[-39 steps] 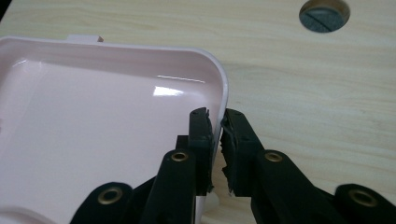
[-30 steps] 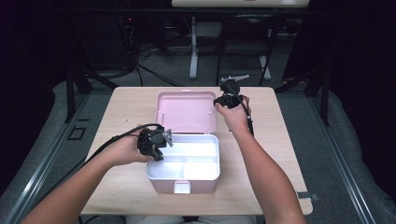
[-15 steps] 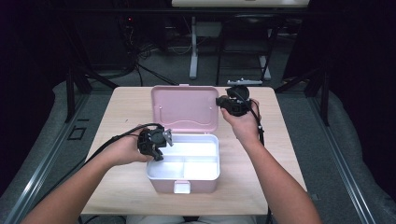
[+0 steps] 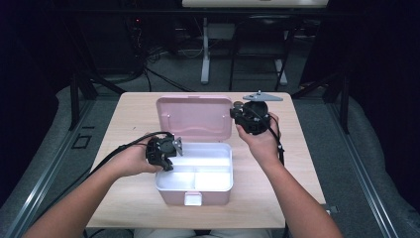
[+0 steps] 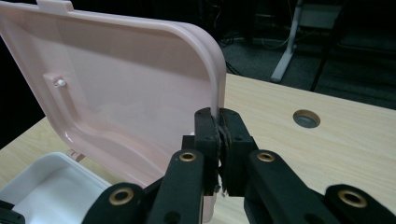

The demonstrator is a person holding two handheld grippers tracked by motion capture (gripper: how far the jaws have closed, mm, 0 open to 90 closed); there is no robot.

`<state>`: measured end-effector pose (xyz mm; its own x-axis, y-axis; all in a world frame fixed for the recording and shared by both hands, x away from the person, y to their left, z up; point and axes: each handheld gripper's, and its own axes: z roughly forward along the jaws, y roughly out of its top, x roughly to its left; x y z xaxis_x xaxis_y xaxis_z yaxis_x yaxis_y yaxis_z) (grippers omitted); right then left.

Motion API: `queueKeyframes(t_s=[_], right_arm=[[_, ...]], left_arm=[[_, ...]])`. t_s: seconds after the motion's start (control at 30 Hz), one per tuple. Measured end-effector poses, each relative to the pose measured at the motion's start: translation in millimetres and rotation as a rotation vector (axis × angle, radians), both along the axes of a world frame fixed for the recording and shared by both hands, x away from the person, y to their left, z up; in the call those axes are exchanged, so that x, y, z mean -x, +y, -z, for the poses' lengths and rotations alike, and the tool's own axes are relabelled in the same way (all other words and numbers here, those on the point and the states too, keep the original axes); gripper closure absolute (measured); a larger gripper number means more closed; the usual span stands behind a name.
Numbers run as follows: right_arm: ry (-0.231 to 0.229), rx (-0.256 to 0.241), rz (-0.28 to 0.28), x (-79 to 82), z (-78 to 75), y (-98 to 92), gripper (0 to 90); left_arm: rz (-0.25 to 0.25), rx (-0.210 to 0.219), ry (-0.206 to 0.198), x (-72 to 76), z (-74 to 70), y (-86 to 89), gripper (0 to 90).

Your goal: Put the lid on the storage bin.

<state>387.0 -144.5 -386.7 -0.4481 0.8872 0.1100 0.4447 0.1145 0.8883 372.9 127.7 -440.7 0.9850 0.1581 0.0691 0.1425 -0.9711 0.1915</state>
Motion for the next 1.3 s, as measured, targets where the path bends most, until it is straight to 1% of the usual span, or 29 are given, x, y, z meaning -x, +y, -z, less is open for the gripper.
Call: queueKeyframes(t_s=[0.07, 0.17, 0.2, 0.27, 0.33, 0.4, 0.47, 0.5, 0.6, 0.63, 0.67, 0.7, 0.73, 0.87, 0.9, 1.0, 1.1, 1.17, 1.2, 1.23, 1.3], right_arm=[[-0.018, 0.005, -0.003, 4.9, 0.7, -0.4, 87.1], [-0.049, 0.025, -0.01, 9.1, 2.0, -0.1, 87.0], [-0.053, 0.027, -0.012, 9.2, 2.3, -0.1, 87.0], [-0.046, 0.019, -0.015, 7.3, 2.2, -1.0, 87.0], [-0.041, 0.015, -0.018, 5.3, 2.1, -1.9, 87.0], [-0.042, 0.014, -0.017, 4.6, 2.5, -2.0, 87.0], [-0.04, 0.008, -0.018, 4.8, 2.4, -2.1, 87.0], [-0.04, 0.007, -0.018, 5.0, 2.4, -2.2, 87.0], [-0.04, 0.009, -0.018, 6.1, 2.3, -2.2, 87.0], [-0.041, 0.007, -0.018, 6.3, 2.3, -2.1, 87.0], [-0.044, 0.008, -0.017, 6.5, 2.5, -2.1, 87.0], [-0.043, 0.006, -0.016, 6.8, 2.6, -2.0, 87.0], [-0.041, 0.003, -0.015, 7.0, 2.6, -1.9, 86.9], [-0.046, 0.002, -0.014, 8.0, 3.2, -1.9, 86.9], [-0.046, -0.001, -0.014, 8.3, 3.2, -1.9, 86.9], [-0.054, -0.005, -0.013, 9.5, 4.2, -1.9, 87.0], [-0.059, -0.008, -0.011, 10.6, 4.9, -2.1, 86.9], [-0.061, -0.012, -0.01, 11.1, 5.2, -2.2, 87.0], [-0.062, -0.012, -0.011, 11.4, 5.4, -2.3, 86.9], [-0.063, -0.013, -0.012, 11.6, 5.5, -2.4, 86.9], [-0.063, -0.016, -0.013, 12.2, 5.5, -2.6, 86.8]], left_arm=[[0.004, 0.003, -0.013, 1.5, 0.0, 0.5, 83.1], [-0.005, 0.026, -0.026, 3.0, 0.4, 3.5, 82.7], [-0.011, 0.024, -0.022, 2.7, -0.4, 4.5, 82.6], [-0.017, 0.029, -0.022, 2.8, -3.0, 6.5, 81.1], [-0.028, 0.063, -0.028, 2.8, -9.1, 10.9, 80.0], [-0.038, 0.089, -0.037, 2.8, -16.6, 17.4, 78.0], [-0.065, 0.115, -0.056, 3.4, -22.7, 25.4, 75.9], [-0.079, 0.134, -0.069, 3.2, -25.6, 30.1, 75.2], [-0.144, 0.214, -0.093, 3.3, -31.2, 45.3, 71.0], [-0.177, 0.253, -0.111, 3.7, -32.9, 52.7, 69.0], [-0.205, 0.3, -0.12, 4.0, -33.6, 59.0, 67.5], [-0.225, 0.332, -0.124, 4.2, -33.8, 63.6, 66.6], [-0.273, 0.394, -0.149, 5.2, -33.4, 72.7, 65.4], [-0.381, 0.526, -0.17, 5.7, -28.4, 92.5, 64.2], [-0.407, 0.554, -0.169, 5.5, -26.7, 96.7, 64.2], [-0.449, 0.644, -0.168, 5.3, -22.4, 106.7, 64.2], [-0.494, 0.719, -0.209, 4.9, -21.9, 111.8, 63.6], [-0.505, 0.765, -0.242, 4.3, -22.6, 112.9, 63.6], [-0.51, 0.777, -0.254, 4.0, -22.8, 112.6, 63.5], [-0.525, 0.794, -0.273, 3.2, -23.3, 111.4, 61.5], [-0.554, 0.818, -0.294, 1.3, -23.9, 108.6, 55.2]])
